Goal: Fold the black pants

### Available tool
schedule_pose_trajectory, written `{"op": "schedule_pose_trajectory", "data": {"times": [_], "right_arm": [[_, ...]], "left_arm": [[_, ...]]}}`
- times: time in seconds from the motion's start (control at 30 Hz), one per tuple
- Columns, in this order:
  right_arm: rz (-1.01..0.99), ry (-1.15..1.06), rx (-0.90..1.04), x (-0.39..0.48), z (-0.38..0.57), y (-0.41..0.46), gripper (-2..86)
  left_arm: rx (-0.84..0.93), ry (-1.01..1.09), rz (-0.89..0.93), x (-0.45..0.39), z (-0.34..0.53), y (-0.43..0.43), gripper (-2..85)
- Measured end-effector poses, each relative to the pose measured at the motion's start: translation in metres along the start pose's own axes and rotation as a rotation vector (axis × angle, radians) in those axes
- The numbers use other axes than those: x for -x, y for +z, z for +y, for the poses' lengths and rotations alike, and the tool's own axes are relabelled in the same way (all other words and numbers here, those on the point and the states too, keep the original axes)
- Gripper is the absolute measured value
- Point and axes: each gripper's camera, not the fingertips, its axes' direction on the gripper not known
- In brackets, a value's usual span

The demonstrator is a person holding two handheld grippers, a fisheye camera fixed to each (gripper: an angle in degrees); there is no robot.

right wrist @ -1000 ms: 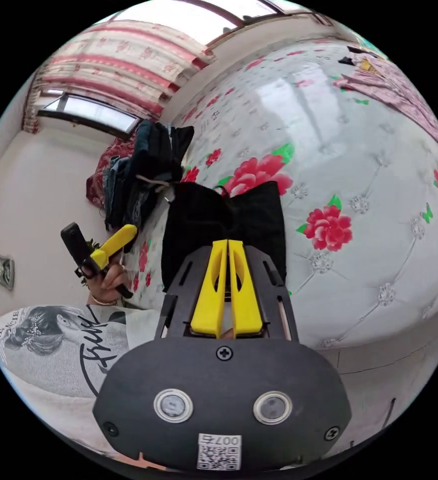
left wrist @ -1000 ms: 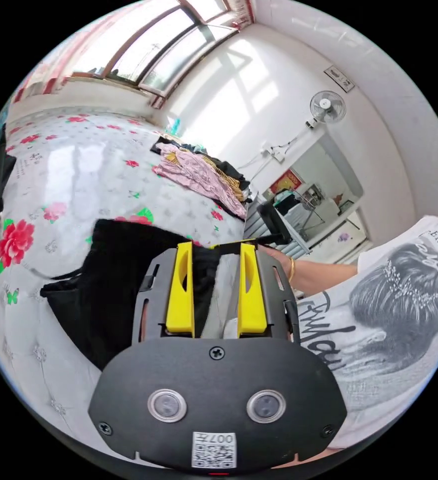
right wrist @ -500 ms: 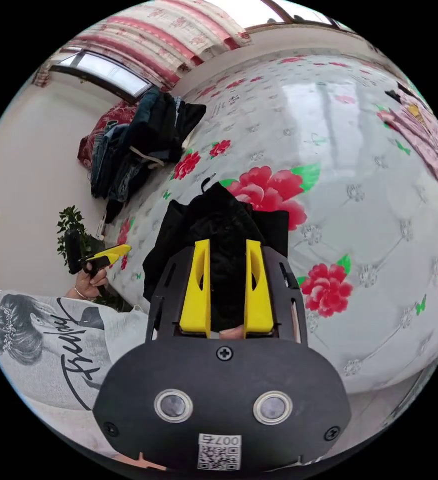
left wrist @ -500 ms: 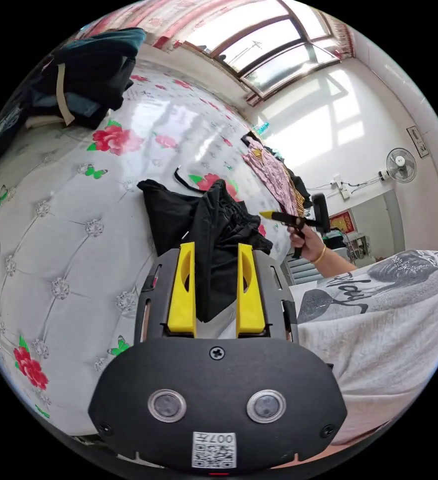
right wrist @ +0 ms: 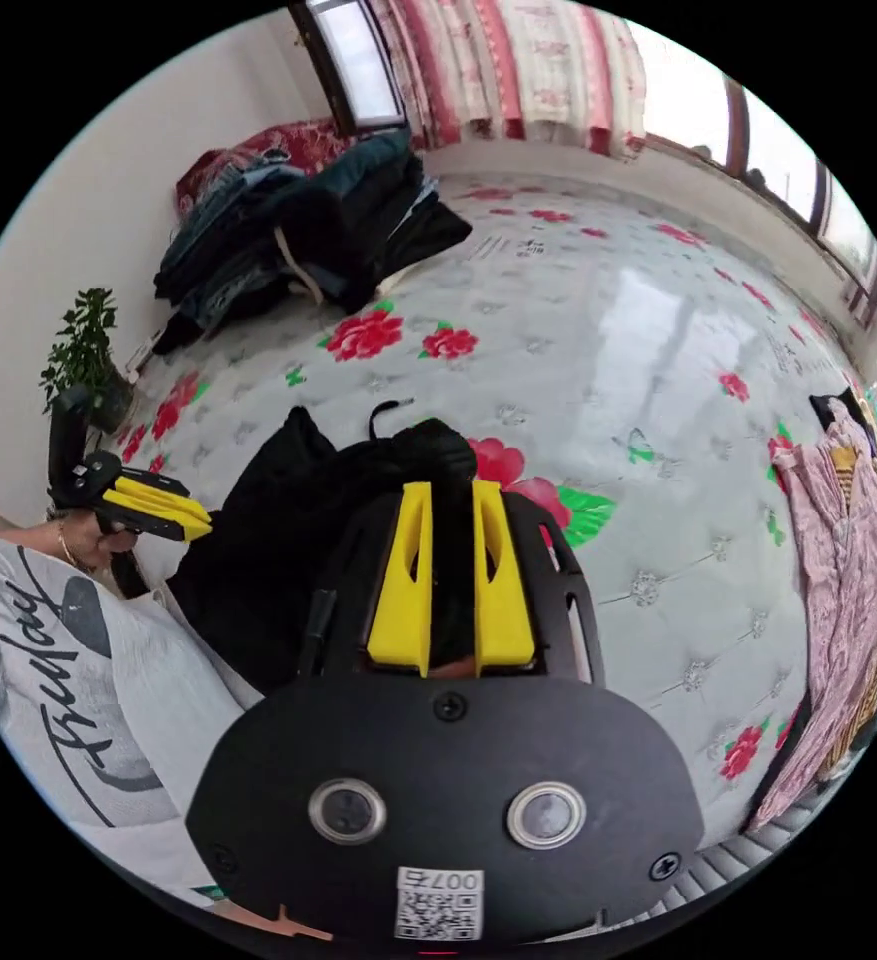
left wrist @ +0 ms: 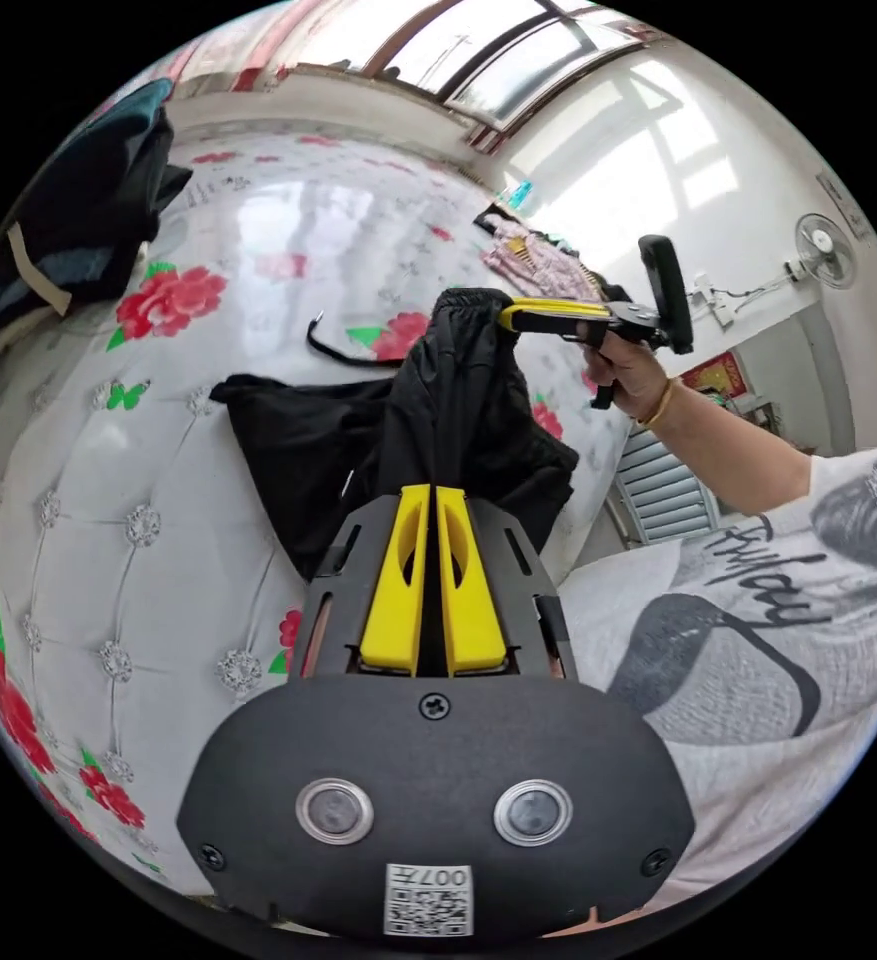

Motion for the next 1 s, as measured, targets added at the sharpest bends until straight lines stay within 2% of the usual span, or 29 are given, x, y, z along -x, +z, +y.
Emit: {"op": "schedule_pose_trajectory", "data": {"times": [0.03, 0.1, 0.13, 0.27, 0.33, 0.43, 0.57, 0.7, 0.73, 0.8, 0.9, 0.97, 1.0], "right_arm": [[-0.018, 0.025, 0.014, -0.007, 0.004, 0.001, 8.7], [-0.133, 0.206, 0.175, -0.046, 0.022, 0.018, 9.8], [-0.165, 0.245, 0.180, -0.053, 0.028, 0.017, 10.0], [-0.384, 0.412, -0.064, -0.076, 0.051, -0.022, 11.7], [-0.425, 0.396, -0.066, -0.069, 0.039, -0.022, 12.7], [-0.382, 0.322, 0.027, -0.047, 0.002, -0.001, 14.4], [-0.148, 0.237, 0.105, -0.018, -0.042, 0.028, 14.5], [-0.116, 0.105, 0.336, -0.010, -0.046, 0.066, 10.6], [-0.119, 0.094, 0.308, -0.010, -0.044, 0.059, 10.0], [-0.188, 0.071, 0.037, -0.018, -0.023, -0.007, 8.5], [-0.352, 0.021, -0.245, -0.045, 0.034, -0.091, 7.2], [-0.362, 0.064, -0.259, -0.068, 0.076, -0.108, 7.1], [-0.317, 0.124, -0.206, -0.084, 0.104, -0.103, 7.4]], "left_arm": [[0.004, 0.010, 0.012, -0.001, 0.000, 0.002, -0.7], [0.055, 0.041, 0.027, -0.002, 0.001, 0.019, -0.9], [0.071, 0.047, 0.031, -0.001, 0.002, 0.024, -0.9], [0.101, 0.088, 0.064, 0.000, 0.011, 0.038, -0.9], [0.109, 0.112, 0.062, 0.001, 0.013, 0.039, -0.9], [0.115, 0.156, 0.048, 0.001, 0.014, 0.037, -0.9], [0.112, 0.211, 0.013, -0.002, 0.015, 0.027, -0.9], [0.105, 0.224, 0.003, 0.000, 0.022, 0.021, -0.9], [0.108, 0.226, 0.003, 0.001, 0.023, 0.021, -0.9], [0.111, 0.240, -0.001, 0.005, 0.027, 0.018, -1.0], [0.083, 0.254, 0.021, 0.010, 0.031, 0.009, -1.0], [0.080, 0.264, 0.062, 0.015, 0.030, 0.008, -1.0], [0.110, 0.278, 0.085, 0.017, 0.029, 0.015, -0.9]]}}
